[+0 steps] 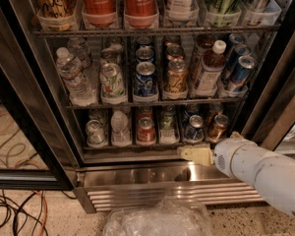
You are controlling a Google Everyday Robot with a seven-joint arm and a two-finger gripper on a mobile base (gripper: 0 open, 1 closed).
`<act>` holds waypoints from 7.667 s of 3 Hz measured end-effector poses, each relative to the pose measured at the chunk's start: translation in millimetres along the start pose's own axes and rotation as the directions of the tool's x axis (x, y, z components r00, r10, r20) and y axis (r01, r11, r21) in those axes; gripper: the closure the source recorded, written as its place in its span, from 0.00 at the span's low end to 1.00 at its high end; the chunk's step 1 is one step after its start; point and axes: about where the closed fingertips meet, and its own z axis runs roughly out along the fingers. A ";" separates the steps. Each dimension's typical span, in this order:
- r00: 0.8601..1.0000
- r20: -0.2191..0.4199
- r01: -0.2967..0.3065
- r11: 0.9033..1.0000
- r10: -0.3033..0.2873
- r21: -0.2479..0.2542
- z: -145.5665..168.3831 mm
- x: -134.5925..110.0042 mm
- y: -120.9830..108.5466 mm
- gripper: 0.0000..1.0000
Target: Pick orange can from bottom shelf of fridge
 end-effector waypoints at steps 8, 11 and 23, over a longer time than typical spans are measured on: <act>0.889 0.300 -0.396 0.910 0.347 0.122 117.6 82.5 -39.4 0.36; 0.903 0.381 -0.303 0.924 0.199 0.233 138.8 77.6 -70.2 0.31; 0.880 0.470 -0.244 0.917 0.071 0.317 185.3 44.6 -168.2 0.33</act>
Offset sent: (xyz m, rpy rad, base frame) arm 0.0611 -0.0306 -0.0674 0.1259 -0.2790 -0.2408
